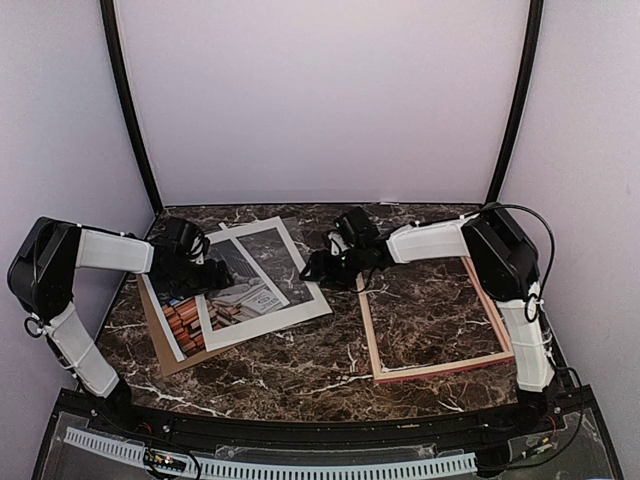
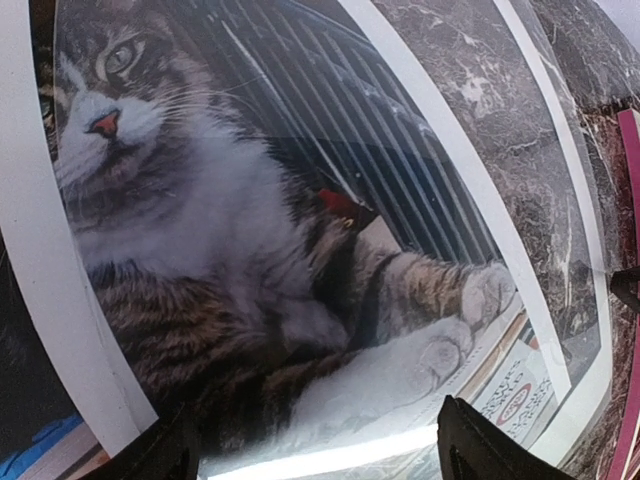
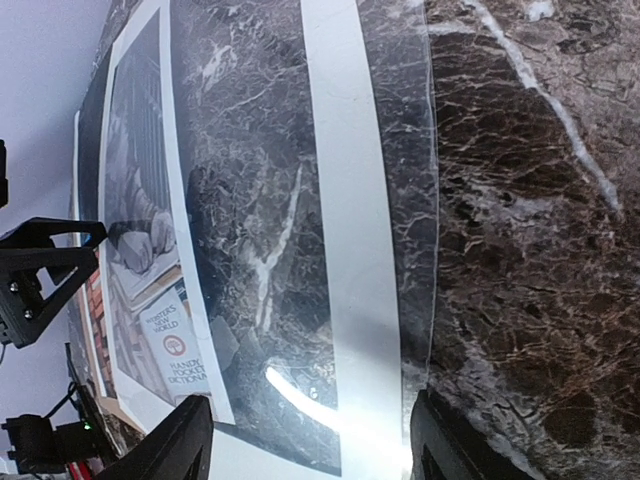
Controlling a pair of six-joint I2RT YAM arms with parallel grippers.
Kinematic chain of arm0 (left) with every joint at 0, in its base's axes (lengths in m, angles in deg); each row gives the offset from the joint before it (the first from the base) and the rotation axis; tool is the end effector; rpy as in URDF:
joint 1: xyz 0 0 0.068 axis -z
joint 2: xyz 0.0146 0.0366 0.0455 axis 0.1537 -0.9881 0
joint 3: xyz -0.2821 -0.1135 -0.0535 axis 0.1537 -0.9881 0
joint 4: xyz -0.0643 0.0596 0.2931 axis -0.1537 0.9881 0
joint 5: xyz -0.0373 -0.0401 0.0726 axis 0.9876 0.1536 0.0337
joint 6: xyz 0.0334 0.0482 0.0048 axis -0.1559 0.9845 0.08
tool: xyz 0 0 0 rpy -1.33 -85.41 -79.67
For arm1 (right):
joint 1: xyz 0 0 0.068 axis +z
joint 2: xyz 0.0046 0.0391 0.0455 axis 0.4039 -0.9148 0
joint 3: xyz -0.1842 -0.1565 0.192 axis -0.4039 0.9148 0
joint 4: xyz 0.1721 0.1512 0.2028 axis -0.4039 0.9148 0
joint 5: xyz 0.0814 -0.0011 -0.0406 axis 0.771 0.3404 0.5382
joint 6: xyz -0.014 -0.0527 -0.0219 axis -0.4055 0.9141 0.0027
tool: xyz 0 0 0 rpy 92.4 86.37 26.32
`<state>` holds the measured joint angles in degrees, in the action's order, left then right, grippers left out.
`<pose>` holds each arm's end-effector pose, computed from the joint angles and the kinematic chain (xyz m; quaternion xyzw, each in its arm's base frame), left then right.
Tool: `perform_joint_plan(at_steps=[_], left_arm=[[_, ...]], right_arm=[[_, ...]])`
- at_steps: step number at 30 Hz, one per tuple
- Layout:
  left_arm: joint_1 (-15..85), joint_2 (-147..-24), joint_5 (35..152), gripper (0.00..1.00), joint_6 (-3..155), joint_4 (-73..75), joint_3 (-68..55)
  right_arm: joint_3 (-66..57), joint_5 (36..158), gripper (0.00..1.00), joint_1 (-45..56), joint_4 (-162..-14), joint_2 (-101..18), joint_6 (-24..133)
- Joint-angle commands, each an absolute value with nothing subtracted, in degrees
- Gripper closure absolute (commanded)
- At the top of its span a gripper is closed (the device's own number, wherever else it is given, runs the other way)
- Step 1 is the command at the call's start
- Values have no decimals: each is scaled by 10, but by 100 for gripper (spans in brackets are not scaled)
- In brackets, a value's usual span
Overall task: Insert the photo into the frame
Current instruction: Adjust the glass panel on the mat board.
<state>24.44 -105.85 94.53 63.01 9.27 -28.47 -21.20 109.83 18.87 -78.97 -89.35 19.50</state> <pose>0.3538 -0.1058 0.1561 -0.0507 0.9405 -0.1839 0.2811 0.3997 0.3886 0.1372 -0.0732 0.9144 0.3639 0.1617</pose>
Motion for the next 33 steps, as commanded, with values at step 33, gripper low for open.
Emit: perform_joint_plan(at_steps=[33], left_arm=[[247,-995,913,16,639,160,-249]], right_arm=[[-104,1037,31,188,-797,-802,202]])
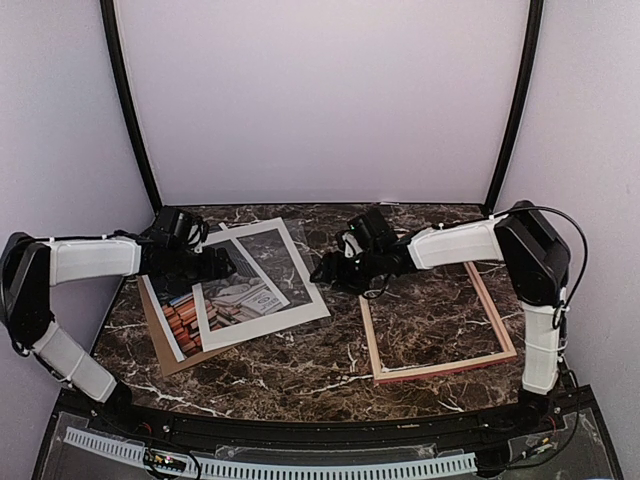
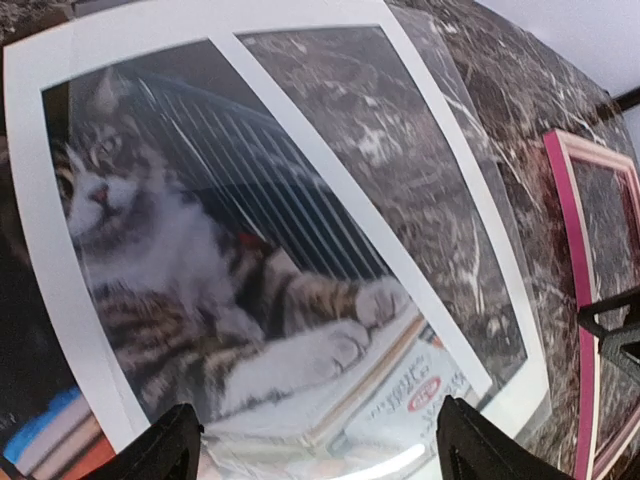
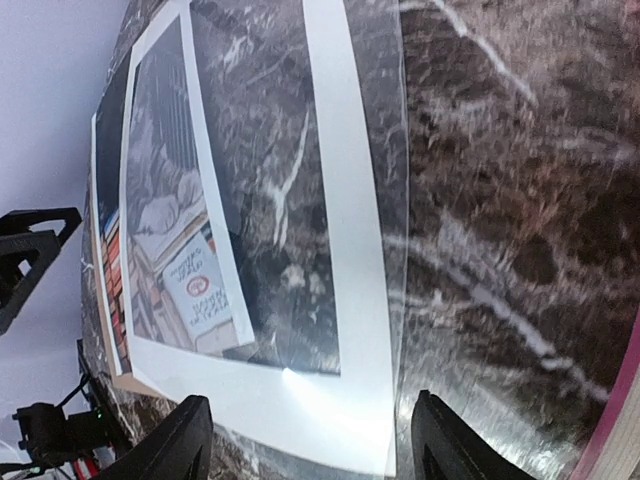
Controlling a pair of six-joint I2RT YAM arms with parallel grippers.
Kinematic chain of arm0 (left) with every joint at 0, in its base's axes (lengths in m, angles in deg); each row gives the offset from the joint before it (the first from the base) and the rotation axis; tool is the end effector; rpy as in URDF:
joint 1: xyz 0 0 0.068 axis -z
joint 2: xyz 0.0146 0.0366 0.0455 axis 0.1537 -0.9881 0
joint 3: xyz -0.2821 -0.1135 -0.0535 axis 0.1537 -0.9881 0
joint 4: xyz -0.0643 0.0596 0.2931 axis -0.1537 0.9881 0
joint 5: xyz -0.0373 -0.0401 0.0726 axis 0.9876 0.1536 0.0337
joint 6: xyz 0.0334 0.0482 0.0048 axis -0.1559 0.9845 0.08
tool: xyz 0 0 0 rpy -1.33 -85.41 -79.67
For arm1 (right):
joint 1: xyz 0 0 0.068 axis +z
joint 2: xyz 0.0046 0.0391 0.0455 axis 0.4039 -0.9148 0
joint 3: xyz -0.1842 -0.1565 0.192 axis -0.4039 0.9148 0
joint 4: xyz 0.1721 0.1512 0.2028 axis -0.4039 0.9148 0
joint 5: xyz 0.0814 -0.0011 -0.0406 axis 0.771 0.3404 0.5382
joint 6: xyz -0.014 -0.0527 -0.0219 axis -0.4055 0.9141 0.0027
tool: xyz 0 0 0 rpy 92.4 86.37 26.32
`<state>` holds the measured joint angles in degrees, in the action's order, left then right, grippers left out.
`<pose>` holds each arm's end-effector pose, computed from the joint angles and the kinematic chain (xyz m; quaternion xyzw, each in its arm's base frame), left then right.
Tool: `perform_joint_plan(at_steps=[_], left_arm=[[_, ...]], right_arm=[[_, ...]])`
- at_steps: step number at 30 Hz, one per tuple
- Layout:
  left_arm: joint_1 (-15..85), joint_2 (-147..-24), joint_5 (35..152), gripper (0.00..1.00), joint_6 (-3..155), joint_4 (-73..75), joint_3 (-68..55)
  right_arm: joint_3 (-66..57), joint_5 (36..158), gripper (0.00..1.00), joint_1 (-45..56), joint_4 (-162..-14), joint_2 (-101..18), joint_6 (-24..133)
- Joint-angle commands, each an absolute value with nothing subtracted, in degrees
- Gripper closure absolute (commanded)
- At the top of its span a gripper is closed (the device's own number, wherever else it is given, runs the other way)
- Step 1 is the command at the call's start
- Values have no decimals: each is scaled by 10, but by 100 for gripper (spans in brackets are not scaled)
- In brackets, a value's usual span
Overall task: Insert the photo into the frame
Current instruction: Adjust the glass panel on the mat board, then pick up the glass panel from the mat board.
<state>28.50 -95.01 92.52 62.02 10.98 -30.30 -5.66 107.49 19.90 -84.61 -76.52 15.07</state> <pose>0.3244 -0.1215 0.2069 -0.0264 0.9199 -0.2027 0.3347 0.3515 0.3541 0.1645 -0.0424 0.9095 0.3742 0.1758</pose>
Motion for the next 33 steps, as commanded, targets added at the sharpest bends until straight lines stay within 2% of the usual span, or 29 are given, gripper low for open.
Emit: perform_joint_plan(at_steps=[1,14,26,33], left_arm=[[229,-1013,917,16,640,164,-240],[167,-1154,946,17,681,187,-117],[166,-1185,993,19,645,191,-136],[166,-1181,1078,20,617,136,-194]], right_arm=[[-122,1037,30,188,-792,-812,206],[-181,1062,33,189,-778,-878,207],[-132,1079,36,200,-813,-871,174],[-106,1082,38,204,-831,-867,152]])
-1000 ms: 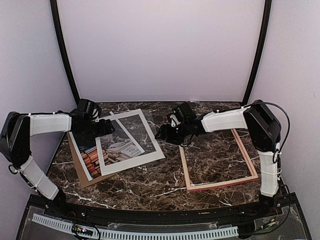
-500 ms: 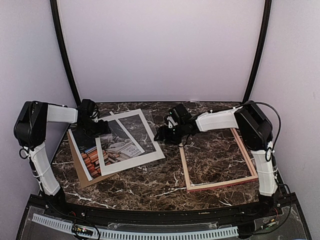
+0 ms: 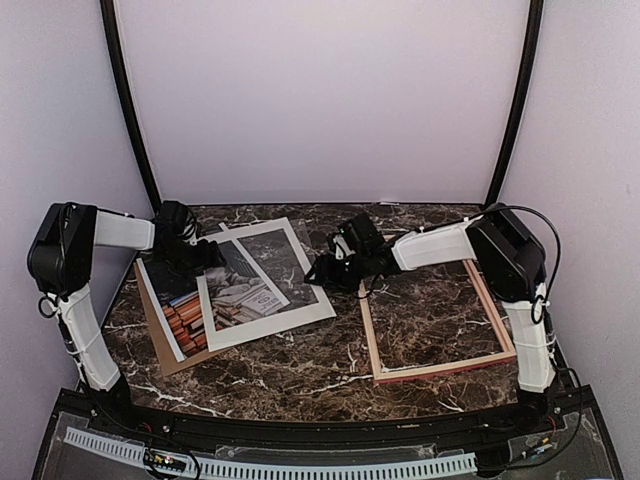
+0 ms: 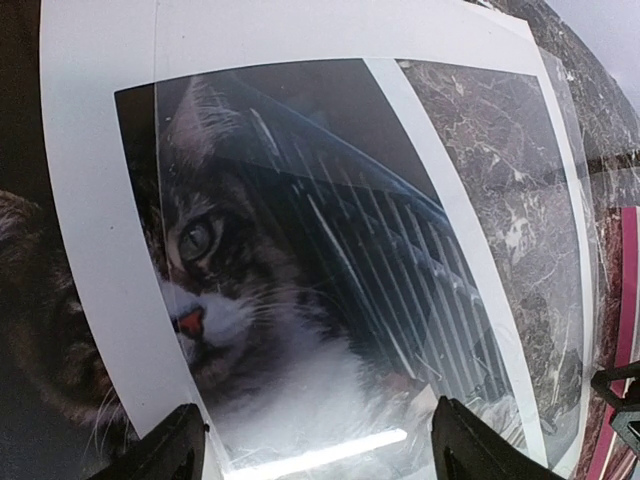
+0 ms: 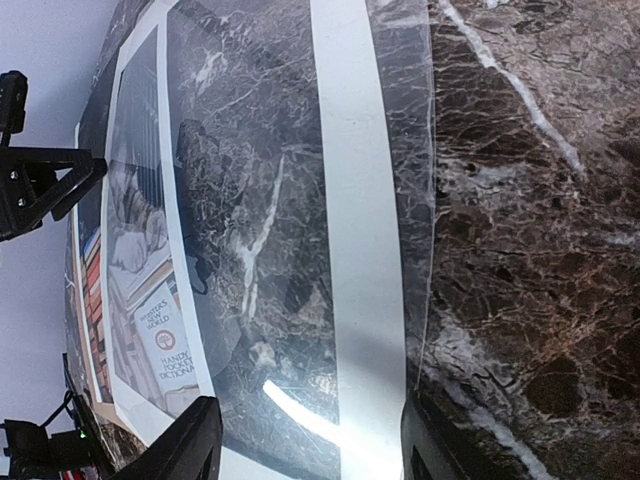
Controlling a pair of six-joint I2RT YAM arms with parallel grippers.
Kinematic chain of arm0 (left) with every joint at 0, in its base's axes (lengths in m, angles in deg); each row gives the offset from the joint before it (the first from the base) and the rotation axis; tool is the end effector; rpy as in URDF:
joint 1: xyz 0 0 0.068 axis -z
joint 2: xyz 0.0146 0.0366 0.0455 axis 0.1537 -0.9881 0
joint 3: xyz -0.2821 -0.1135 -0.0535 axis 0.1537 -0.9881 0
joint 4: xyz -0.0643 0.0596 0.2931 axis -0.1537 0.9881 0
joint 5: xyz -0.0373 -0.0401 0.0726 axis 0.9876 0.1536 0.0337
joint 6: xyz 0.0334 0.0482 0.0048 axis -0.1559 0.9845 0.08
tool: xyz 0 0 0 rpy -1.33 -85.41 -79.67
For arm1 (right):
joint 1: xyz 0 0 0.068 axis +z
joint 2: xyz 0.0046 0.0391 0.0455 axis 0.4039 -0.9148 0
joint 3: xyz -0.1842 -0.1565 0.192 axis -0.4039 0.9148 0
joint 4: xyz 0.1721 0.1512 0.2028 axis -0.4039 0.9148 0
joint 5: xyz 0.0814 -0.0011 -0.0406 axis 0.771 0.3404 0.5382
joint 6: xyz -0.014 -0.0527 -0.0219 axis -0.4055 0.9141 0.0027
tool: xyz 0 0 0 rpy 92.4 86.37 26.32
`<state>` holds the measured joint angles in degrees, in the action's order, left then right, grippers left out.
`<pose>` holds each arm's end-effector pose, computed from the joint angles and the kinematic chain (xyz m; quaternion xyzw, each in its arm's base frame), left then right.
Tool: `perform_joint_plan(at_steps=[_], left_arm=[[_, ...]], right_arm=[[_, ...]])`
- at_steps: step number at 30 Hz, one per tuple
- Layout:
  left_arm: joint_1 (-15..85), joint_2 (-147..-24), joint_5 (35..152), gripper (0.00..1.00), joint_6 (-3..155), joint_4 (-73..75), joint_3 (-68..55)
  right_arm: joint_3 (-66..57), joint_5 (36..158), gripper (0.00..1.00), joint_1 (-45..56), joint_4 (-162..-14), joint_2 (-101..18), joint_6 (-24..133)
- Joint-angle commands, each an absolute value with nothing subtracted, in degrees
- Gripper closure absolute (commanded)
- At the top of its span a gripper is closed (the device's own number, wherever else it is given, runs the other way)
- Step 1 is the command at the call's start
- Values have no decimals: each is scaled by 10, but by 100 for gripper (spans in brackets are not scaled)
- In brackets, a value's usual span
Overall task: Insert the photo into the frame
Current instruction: Pick up the glass panel from the mat board.
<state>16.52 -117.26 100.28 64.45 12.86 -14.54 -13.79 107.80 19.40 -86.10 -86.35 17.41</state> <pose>0.4273 -0.0687 0.1548 -0.0884 0.9363 -0.2033 0.2723 0.3833 0.3783 0.1299 -0.0578 0.9091 0.3704 0.1820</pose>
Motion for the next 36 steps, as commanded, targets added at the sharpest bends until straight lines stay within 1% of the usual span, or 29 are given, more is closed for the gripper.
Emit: perform_joint_plan(at_steps=[1,5,17,36], left_arm=[[166,-1180,1085,20,616,124,-198],[166,-1176,1140,21,608,93,-220],[166,-1132,1229,22,582,10,-266],[155,-1077,1283,17,560,-66,-297]], right_arm=[[-101,1082,38,205,-836,-865,149],[-91,1086,39,207,-841,-865,143],[-41,1088,40,211,-856,-853,147],[-35,1058,40,216,-838,-860,186]])
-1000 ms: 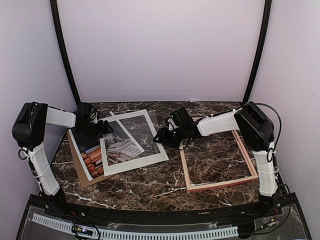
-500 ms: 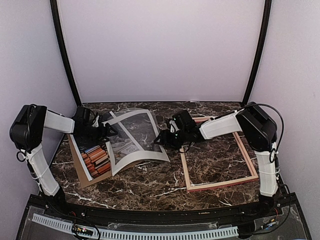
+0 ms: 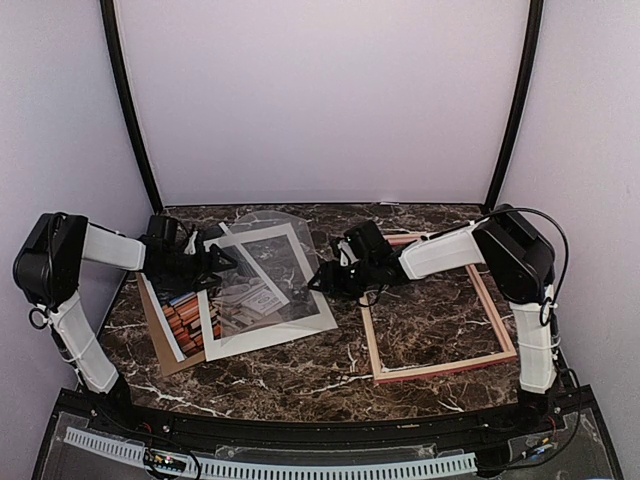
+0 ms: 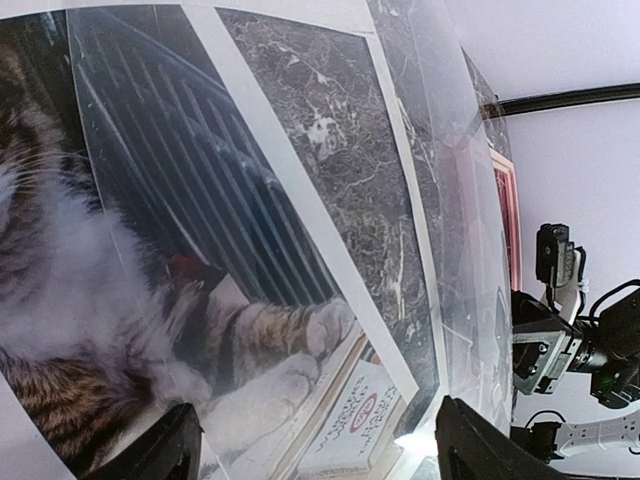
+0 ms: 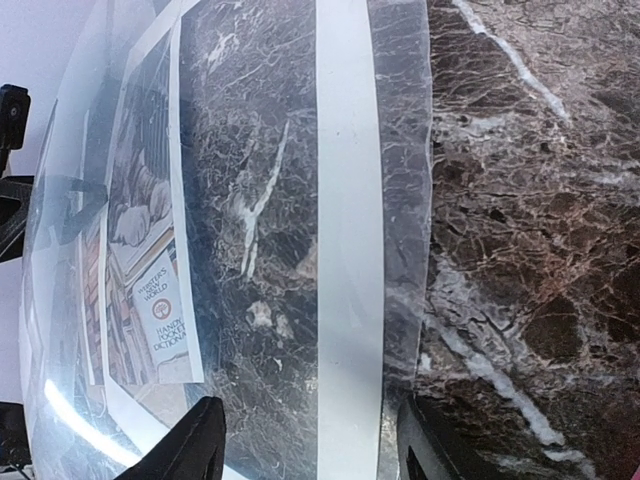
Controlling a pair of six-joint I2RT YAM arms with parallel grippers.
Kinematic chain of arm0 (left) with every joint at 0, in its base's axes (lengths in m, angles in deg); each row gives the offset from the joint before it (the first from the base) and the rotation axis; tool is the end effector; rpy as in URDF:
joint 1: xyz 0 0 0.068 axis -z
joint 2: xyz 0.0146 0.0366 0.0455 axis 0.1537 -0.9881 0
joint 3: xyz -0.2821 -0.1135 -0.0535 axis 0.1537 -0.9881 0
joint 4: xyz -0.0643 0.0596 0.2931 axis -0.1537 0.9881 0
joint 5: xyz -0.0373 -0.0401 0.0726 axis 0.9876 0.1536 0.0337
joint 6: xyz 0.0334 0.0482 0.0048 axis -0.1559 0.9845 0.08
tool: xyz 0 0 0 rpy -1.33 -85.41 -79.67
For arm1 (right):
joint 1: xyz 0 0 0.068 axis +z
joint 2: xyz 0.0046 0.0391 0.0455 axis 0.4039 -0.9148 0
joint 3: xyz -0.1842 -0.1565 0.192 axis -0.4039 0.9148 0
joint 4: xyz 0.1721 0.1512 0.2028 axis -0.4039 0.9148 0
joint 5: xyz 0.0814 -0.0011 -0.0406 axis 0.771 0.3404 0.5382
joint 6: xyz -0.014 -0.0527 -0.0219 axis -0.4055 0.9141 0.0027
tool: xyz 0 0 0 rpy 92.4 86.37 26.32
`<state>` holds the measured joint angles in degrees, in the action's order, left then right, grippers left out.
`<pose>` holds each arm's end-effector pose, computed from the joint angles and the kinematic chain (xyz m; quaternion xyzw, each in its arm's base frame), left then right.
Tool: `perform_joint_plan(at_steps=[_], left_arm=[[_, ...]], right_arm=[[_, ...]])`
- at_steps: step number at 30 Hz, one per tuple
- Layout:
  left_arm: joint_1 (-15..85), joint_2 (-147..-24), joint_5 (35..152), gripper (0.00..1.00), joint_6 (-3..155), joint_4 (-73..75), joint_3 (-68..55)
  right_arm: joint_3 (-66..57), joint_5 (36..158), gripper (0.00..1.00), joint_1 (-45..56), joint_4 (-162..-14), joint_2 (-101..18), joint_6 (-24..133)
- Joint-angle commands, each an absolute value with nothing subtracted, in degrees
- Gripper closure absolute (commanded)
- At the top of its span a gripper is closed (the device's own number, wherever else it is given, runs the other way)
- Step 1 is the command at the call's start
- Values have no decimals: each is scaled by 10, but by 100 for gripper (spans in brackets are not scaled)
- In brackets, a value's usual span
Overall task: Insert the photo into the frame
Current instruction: Pick up the glass panel from the mat board.
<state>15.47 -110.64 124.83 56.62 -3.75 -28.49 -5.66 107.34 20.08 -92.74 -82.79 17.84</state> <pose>0.3792 -0.0713 0.1499 -0.0549 0.8733 -0.4140 0.2510 0.3609 0.3651 0.1232 -0.0675 0.9019 0.3788 0.1965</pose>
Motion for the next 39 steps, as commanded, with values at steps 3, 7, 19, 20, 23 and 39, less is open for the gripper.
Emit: perform_joint_plan(at_steps=[3,7,19,20,23,39], left_arm=[[153,-1073,1295,15,555,-81,-302],[149,-1063,1309,14,548,-99,-311],[142,-1036,1351,2,522,-136,-308],[142,-1036,1352,2,521,-138,-308],[142,-1034,1359,2,511,-149,-308],[139,-1000,1352,2,509,-120,-273]], right_arm=[[-34,1055,40,216,-836,-865,188],[-30,1053,40,217,-838,-868,190],[-37,1046,41,222,-832,-878,196],[-38,1046,41,222,-833,-878,197],[-43,1045,41,223,-827,-884,201],[-49,1036,41,231,-823,-897,207]])
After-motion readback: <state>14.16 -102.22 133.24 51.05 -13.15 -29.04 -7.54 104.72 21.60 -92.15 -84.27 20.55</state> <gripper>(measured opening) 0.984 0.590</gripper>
